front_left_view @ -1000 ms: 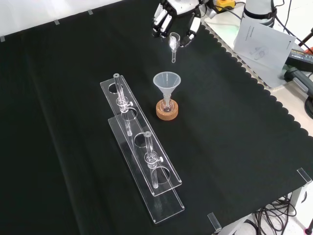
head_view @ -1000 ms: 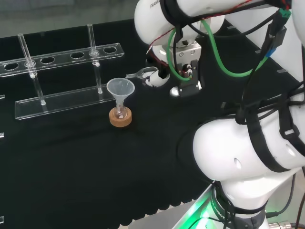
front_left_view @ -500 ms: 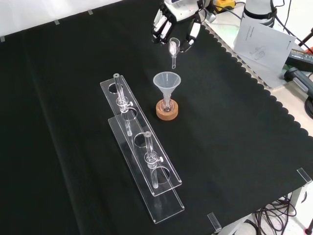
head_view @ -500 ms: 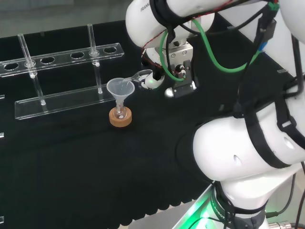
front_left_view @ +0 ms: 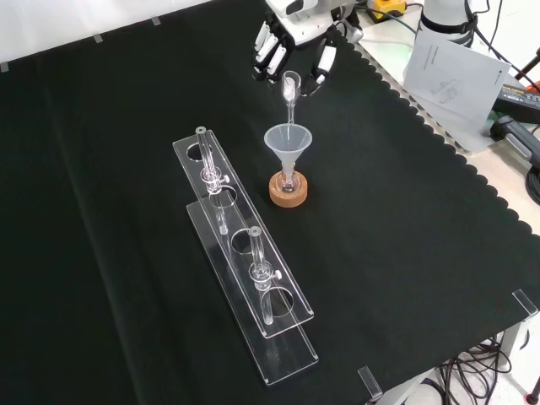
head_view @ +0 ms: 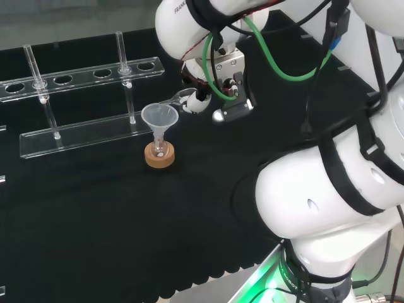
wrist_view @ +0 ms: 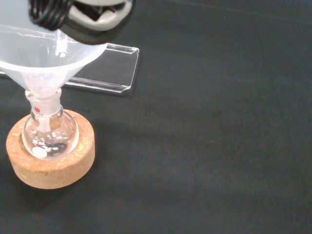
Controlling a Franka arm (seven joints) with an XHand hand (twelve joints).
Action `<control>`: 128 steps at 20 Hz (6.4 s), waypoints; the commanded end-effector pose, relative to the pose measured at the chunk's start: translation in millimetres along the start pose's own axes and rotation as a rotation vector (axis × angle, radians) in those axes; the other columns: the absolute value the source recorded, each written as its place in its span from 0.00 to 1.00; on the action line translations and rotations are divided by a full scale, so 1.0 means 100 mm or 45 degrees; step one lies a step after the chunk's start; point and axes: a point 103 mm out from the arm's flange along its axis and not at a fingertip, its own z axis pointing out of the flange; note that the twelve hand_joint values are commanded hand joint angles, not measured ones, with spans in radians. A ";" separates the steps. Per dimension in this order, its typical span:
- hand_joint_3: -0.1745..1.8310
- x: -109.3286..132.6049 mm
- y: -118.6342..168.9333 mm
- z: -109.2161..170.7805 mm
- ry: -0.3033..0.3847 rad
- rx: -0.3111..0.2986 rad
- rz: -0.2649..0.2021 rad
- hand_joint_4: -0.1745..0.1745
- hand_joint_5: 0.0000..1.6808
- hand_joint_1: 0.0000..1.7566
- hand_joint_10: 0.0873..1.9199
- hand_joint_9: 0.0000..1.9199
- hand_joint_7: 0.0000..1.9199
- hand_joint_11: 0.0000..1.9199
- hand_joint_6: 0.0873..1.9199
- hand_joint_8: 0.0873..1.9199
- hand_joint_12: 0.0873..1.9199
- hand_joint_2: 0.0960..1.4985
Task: Pour all the NaCl from the weighing funnel into the round-bottom flask.
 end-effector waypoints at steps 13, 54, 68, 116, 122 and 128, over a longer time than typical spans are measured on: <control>0.38 -0.08 0.06 -0.01 -0.106 0.063 0.003 1.00 0.67 0.61 0.11 0.58 0.34 0.50 0.45 0.33 0.47 0.47; 0.38 0.05 0.12 -0.16 -0.374 0.136 -0.018 1.00 0.67 0.61 0.10 0.58 0.34 0.51 0.44 0.33 0.47 0.47; 0.38 0.08 0.12 -0.22 -0.469 0.152 -0.021 1.00 0.68 0.61 0.09 0.58 0.34 0.51 0.43 0.33 0.46 0.47; 0.37 0.26 0.16 -0.41 -0.695 0.209 -0.018 1.00 0.68 0.61 0.08 0.58 0.34 0.49 0.42 0.33 0.46 0.47; 0.37 0.28 0.16 -0.43 -0.727 0.211 -0.019 1.00 0.68 0.61 0.08 0.58 0.34 0.49 0.42 0.33 0.46 0.47; 0.37 0.34 0.16 -0.45 -0.766 0.218 -0.019 1.00 0.68 0.61 0.08 0.58 0.34 0.49 0.42 0.33 0.47 0.47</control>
